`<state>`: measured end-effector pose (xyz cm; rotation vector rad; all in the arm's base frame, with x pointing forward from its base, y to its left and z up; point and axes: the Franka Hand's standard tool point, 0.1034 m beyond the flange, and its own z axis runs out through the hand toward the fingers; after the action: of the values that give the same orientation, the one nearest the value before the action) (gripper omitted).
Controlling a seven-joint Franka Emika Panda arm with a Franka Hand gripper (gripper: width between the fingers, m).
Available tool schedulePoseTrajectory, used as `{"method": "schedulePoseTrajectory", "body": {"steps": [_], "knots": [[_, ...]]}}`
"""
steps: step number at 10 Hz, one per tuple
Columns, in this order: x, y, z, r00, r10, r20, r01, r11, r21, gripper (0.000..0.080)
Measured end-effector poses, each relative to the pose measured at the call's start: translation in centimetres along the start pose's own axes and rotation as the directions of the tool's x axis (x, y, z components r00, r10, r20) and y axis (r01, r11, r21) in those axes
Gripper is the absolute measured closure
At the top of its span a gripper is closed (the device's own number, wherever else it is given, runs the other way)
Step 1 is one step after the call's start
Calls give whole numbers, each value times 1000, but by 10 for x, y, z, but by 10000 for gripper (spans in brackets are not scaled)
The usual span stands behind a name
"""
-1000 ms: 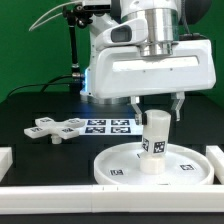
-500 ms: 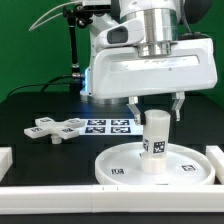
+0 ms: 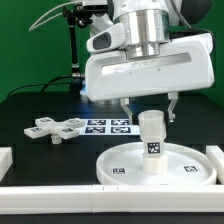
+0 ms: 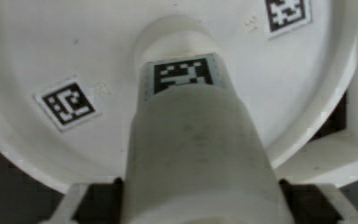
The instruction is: Assemble round table
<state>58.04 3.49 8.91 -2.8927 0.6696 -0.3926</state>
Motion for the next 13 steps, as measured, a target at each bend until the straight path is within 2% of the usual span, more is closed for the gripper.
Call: {"method": "schedulePoseTrajectory", "body": {"steps": [4, 7, 9, 12, 13], "knots": [[-4, 3, 0, 955, 297, 17, -297, 955, -13, 387], [-6, 6, 0, 851, 523, 52, -522, 852, -20, 384], [-9, 6, 0, 732, 677, 75, -677, 735, -26, 383], [-17, -4, 1, 511, 854, 97, -853, 517, -64, 383], [-18, -5, 1, 487, 867, 101, -866, 495, -68, 383]]}}
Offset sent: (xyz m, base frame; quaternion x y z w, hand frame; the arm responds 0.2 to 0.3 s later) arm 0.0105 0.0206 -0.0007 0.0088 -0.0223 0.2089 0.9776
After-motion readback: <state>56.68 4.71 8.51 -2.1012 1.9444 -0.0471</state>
